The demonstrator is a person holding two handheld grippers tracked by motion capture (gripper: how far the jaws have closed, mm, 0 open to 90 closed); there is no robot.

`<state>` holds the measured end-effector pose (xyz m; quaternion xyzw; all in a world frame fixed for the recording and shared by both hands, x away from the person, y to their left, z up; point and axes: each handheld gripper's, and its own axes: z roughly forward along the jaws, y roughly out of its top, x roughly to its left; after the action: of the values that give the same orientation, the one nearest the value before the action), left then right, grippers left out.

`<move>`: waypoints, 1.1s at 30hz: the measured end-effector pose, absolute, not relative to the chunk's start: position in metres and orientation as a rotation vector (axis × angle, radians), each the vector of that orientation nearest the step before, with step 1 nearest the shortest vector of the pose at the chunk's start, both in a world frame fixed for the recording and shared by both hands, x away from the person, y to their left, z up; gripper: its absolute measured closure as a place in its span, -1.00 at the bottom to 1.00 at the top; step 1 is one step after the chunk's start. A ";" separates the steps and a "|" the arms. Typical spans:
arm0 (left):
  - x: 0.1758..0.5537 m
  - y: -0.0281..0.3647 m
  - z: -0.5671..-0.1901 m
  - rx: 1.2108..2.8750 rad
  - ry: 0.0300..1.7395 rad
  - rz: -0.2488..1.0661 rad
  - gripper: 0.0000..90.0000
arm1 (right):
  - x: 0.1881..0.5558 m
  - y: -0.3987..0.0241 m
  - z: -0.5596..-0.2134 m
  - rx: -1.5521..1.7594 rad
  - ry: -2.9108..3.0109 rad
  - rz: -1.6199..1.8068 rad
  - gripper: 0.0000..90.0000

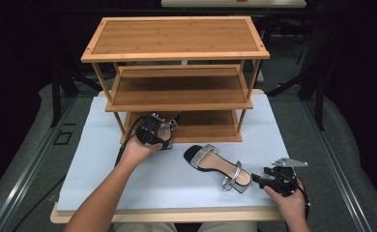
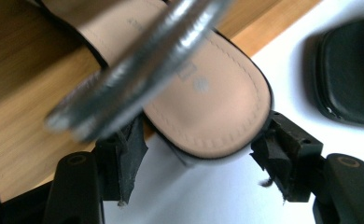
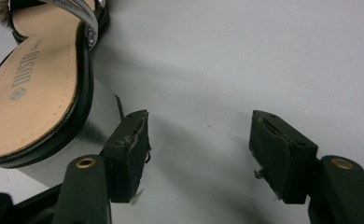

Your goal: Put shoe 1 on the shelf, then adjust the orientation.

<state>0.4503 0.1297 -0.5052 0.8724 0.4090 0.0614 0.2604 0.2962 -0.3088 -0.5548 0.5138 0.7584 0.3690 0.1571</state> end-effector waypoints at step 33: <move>0.359 0.205 -0.500 2.339 1.001 0.107 -0.05 | 0.305 -0.291 -0.506 1.354 2.254 1.011 -0.17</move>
<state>0.3592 0.2046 -0.4997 0.8780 0.3760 0.0401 0.2933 0.3049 -0.2911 -0.5057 0.4743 0.7895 0.3543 0.1616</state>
